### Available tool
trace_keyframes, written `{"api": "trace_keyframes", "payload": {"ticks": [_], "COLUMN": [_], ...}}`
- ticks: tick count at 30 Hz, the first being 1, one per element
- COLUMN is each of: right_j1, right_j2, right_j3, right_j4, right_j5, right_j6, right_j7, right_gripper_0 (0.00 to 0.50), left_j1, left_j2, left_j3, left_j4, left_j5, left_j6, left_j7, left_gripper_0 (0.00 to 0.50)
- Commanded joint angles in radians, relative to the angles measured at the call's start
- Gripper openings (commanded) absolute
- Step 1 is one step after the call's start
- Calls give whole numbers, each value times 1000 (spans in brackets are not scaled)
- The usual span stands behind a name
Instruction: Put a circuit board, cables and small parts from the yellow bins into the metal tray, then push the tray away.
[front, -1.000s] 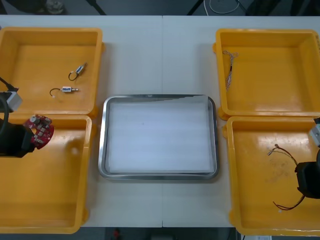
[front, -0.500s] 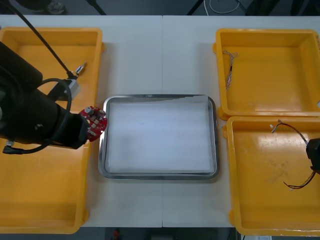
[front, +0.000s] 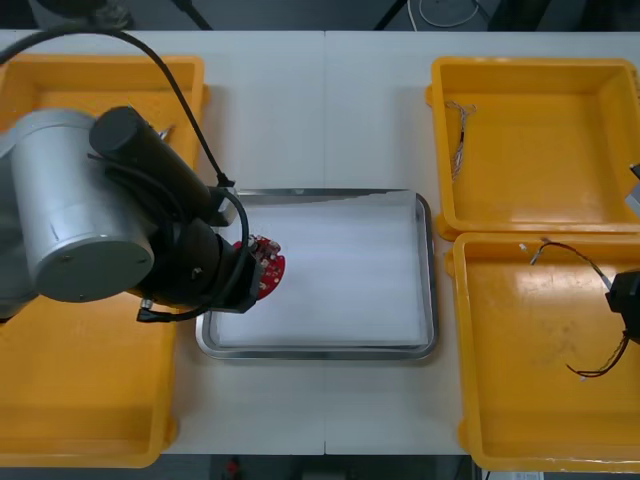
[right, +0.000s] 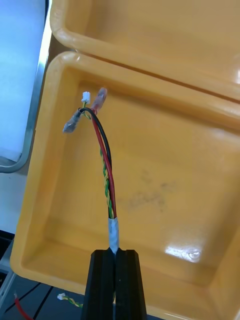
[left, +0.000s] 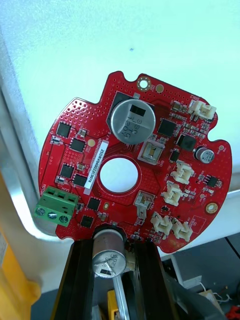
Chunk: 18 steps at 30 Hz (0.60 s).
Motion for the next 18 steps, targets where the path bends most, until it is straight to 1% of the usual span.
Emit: {"api": "trace_keyframes", "payload": {"ticks": [1,3,6,11,14,16,17,18], "right_j1": [-60,-63,-63,-62,-62,-62,-63,-63], "right_j2": [-38,-38,-38,-37,-38,-38,-38,-37], "right_j3": [19,23,22,28,28,25,25,25], "right_j4": [-29,-29,-29,-29,-29,-29,-29,-29], "right_j5": [26,39,36,40,33,31,31,37], "right_j6": [4,4,4,4,4,4,4,4], "right_j7": [43,47,47,49,50,53,52,53], "right_gripper_0": [0,0,0,0,0,0,0,0], "left_j1": [-46,-49,-48,-48,-48,-46,-46,-46], "left_j2": [-14,-11,-12,-5,-3,-2,2,3], "left_j3": [-99,-143,-189,-245,-271,-275,-275,-275], "left_j4": [42,71,105,144,147,146,144,143], "left_j5": [-63,-92,-120,-159,-190,-192,-190,-190], "left_j6": [-67,-104,-150,-220,-230,-228,-228,-228], "left_j7": [-39,-42,-43,-45,-43,-43,-43,-43], "left_gripper_0": [0,2,3,0,2,3,20,162]}}
